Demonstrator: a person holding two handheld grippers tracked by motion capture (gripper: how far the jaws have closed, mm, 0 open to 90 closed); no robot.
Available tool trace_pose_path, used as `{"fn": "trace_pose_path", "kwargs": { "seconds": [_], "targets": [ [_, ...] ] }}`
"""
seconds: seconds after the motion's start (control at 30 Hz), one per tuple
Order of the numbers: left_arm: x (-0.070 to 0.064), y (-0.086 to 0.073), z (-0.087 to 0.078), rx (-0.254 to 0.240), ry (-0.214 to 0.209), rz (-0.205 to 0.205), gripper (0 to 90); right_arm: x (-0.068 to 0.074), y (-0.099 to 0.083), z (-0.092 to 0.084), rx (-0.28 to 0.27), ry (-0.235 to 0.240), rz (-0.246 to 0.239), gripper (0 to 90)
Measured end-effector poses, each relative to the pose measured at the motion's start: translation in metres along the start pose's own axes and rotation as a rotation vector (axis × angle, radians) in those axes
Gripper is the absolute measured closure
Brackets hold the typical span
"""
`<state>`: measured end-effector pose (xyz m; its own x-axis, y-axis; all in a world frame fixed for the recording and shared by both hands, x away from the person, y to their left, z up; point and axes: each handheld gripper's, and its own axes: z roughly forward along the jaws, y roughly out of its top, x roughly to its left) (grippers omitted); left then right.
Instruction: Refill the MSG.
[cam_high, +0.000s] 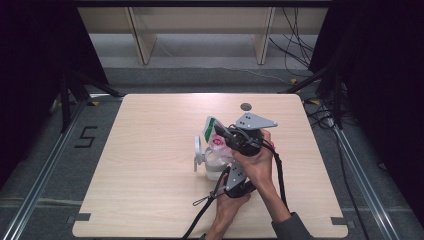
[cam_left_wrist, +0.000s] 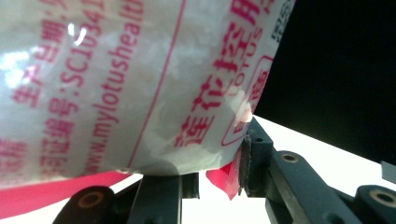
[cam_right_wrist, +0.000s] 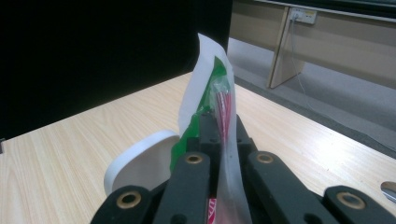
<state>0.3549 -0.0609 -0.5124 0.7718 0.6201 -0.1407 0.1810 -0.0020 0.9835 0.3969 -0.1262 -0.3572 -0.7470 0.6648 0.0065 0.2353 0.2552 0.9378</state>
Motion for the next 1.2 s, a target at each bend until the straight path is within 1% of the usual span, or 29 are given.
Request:
{"fn": "trace_pose_path", "kwargs": {
  "seconds": [0.1,0.17,0.23,0.27,0.3,0.33,0.37,0.4,0.43,0.47,0.53,0.57,0.6,0.63,0.67,0.7,0.73,0.8,0.83,0.87,0.9,0.93,0.97,1.0,1.03,1.07,1.13,1.17,1.2],
  "targets": [
    [0.0005,-0.0001,0.0001,-0.004,-0.002,-0.001,72.4,-0.0001,-0.0005,0.0008,-0.009,0.002,0.006,89.3],
    [0.0001,0.0002,-0.0002,-0.003,-0.001,0.000,72.4,0.0005,0.0002,0.0002,-0.002,0.002,-0.001,89.3],
    [0.0004,0.0002,0.0003,-0.005,-0.002,-0.003,72.4,-0.0001,0.0002,0.0020,-0.013,0.016,-0.014,89.3],
    [0.0003,0.0000,0.0005,-0.006,-0.003,-0.004,72.4,0.0008,-0.0001,0.0016,-0.008,0.011,0.005,89.2],
    [0.0003,-0.0007,0.0012,-0.014,-0.005,-0.004,72.4,0.0017,-0.0001,0.0013,0.005,0.008,0.007,89.2],
    [0.0004,-0.0007,0.0007,-0.001,0.000,-0.002,72.4,-0.0002,-0.0003,0.0033,-0.006,-0.010,-0.028,89.2],
    [0.0010,-0.0013,0.0017,-0.008,0.000,-0.003,72.4,0.0000,-0.0004,0.0038,0.017,0.003,-0.015,89.2],
    [0.0013,-0.0012,0.0020,-0.014,-0.005,-0.006,72.4,-0.0014,-0.0007,0.0051,0.013,0.003,-0.025,89.3],
    [0.0006,-0.0002,0.0004,-0.001,0.004,-0.005,72.4,-0.0012,-0.0004,0.0053,0.009,0.003,-0.024,89.2],
    [0.0003,0.0001,0.0006,-0.010,0.003,-0.002,72.4,-0.0004,0.0002,0.0049,0.001,0.009,-0.019,89.2],
    [0.0001,0.0003,0.0002,-0.004,0.005,-0.001,72.4,0.0013,0.0013,0.0037,0.008,0.005,-0.009,89.2],
    [0.0006,-0.0005,0.0014,-0.015,-0.001,-0.006,72.3,0.0012,0.0010,0.0048,0.011,0.003,-0.021,89.2],
    [0.0008,-0.0002,0.0002,0.002,0.006,-0.003,72.3,0.0004,0.0005,0.0057,0.016,0.005,-0.022,89.2],
    [0.0010,-0.0004,0.0001,-0.001,0.004,-0.002,72.4,0.0002,0.0002,0.0062,0.015,0.005,-0.019,89.1],
    [0.0010,-0.0003,-0.0006,0.000,0.006,0.001,72.4,-0.0006,0.0004,0.0059,0.007,-0.006,-0.033,89.1],
    [0.0011,0.0000,-0.0007,-0.002,0.007,-0.001,72.4,0.0007,0.0006,0.0051,0.013,0.001,-0.016,89.1],
    [0.0012,0.0006,-0.0008,-0.003,0.004,-0.004,72.4,0.0013,0.0008,0.0060,0.002,0.017,-0.010,89.1],
    [0.0011,0.0007,-0.0009,-0.003,0.002,-0.009,72.4,0.0024,0.0014,0.0052,0.011,-0.001,-0.017,89.0],
    [0.0013,0.0002,-0.0011,-0.002,0.001,-0.006,72.4,0.0019,0.0014,0.0058,0.015,0.009,-0.024,89.0],
    [0.0014,-0.0001,-0.0010,-0.004,0.000,-0.008,72.4,0.0012,0.0011,0.0067,0.006,0.021,-0.016,89.0],
    [0.0013,0.0001,-0.0011,-0.003,0.000,-0.009,72.5,-0.0005,0.0011,0.0059,0.004,0.007,-0.024,88.9],
    [0.0012,0.0004,-0.0011,-0.004,-0.001,-0.009,72.5,-0.0002,0.0010,0.0058,-0.002,0.014,-0.010,88.9],
    [0.0008,0.0007,-0.0009,-0.007,-0.002,-0.009,72.4,0.0003,0.0014,0.0050,0.009,0.020,-0.003,88.9],
    [0.0006,0.0006,-0.0008,-0.007,-0.002,-0.010,72.4,0.0010,0.0017,0.0048,0.012,0.019,-0.008,88.9],
    [0.0008,0.0002,-0.0008,-0.004,-0.001,-0.009,72.4,0.0005,0.0015,0.0062,0.001,0.010,-0.031,89.0],
    [0.0010,0.0001,-0.0007,-0.001,0.000,-0.009,72.4,0.0012,0.0010,0.0063,0.013,0.016,-0.010,88.9],
    [0.0007,0.0007,-0.0008,-0.009,-0.004,-0.014,72.5,-0.0005,0.0011,0.0061,0.001,0.003,-0.032,88.9],
    [0.0002,0.0012,-0.0010,-0.010,-0.003,-0.011,72.5,0.0014,0.0015,0.0049,0.009,0.016,-0.010,88.9],
    [0.0003,0.0013,-0.0015,-0.008,-0.003,-0.007,72.4,0.0013,0.0020,0.0048,0.004,0.022,-0.018,88.9]
  ]
}}
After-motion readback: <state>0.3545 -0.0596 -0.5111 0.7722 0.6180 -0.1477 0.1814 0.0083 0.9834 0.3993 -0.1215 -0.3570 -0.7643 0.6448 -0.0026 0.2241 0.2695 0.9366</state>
